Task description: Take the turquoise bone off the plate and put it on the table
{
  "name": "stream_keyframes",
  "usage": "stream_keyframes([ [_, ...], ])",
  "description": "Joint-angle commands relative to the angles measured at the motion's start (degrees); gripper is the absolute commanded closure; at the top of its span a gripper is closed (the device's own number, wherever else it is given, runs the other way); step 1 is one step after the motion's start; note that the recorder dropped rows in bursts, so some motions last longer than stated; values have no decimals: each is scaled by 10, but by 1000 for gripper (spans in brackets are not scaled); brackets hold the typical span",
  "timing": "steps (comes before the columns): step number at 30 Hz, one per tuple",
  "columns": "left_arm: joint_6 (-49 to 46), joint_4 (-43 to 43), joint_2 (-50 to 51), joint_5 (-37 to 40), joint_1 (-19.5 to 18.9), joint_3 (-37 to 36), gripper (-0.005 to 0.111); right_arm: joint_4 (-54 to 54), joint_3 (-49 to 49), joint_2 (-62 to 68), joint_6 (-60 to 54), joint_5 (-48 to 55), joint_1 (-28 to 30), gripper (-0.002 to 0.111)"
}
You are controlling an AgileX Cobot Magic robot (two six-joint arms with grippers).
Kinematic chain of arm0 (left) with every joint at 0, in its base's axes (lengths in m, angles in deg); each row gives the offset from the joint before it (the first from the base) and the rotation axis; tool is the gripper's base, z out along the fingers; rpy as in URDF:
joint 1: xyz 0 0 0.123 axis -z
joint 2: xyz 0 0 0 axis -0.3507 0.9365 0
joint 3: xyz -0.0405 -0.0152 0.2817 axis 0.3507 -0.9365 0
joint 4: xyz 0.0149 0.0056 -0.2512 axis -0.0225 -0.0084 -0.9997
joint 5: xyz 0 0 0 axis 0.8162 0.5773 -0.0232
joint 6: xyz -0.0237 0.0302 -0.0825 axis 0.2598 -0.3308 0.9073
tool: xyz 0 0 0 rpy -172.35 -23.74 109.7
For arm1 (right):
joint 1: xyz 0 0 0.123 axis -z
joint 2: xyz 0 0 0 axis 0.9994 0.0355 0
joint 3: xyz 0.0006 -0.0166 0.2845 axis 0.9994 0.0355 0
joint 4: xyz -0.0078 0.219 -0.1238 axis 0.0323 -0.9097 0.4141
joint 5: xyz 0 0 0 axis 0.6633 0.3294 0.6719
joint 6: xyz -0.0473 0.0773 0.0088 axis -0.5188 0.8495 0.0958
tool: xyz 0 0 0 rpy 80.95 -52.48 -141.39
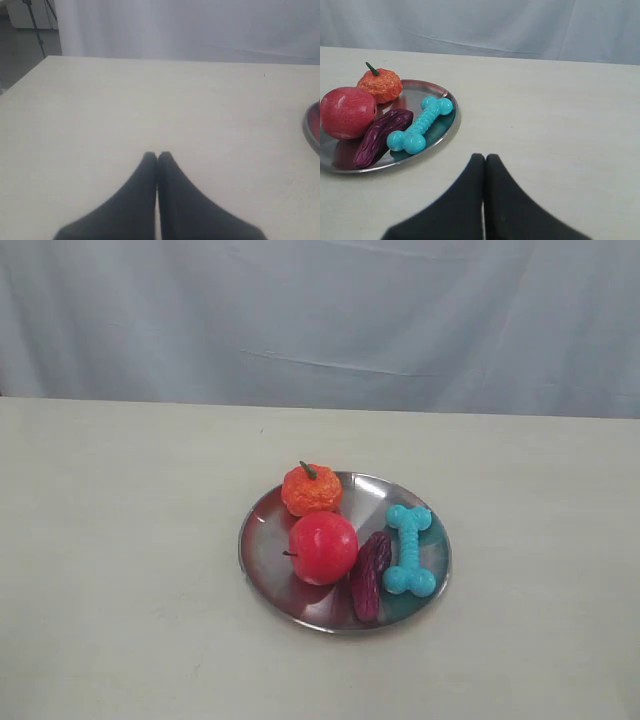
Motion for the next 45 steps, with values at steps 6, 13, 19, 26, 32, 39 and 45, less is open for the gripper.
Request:
stream_keyframes([
  [6, 2, -2, -1, -3, -3, -1, 107, 3, 2, -3, 0, -2, 2, 109],
  [13, 2, -2, -1, -3, -3, -1, 107, 3, 2, -3, 0, -2, 2, 109],
  [19, 2, -2, -1, -3, -3, -1, 107, 3, 2, -3, 0, -2, 2, 109],
  [26, 2, -2, -1, -3, -3, -1, 107, 3, 2, -3, 0, -44, 2, 109],
  [32, 2, -2, -1, -3, -3, -1, 107, 3, 2, -3, 0, -157, 2, 109],
  [39, 2, -2, -1, -3, -3, -1, 107, 3, 2, -3, 0, -299, 2, 109],
  [45, 2, -2, -1, -3, -3, -1, 107, 3, 2, -3, 0, -322, 2, 109],
])
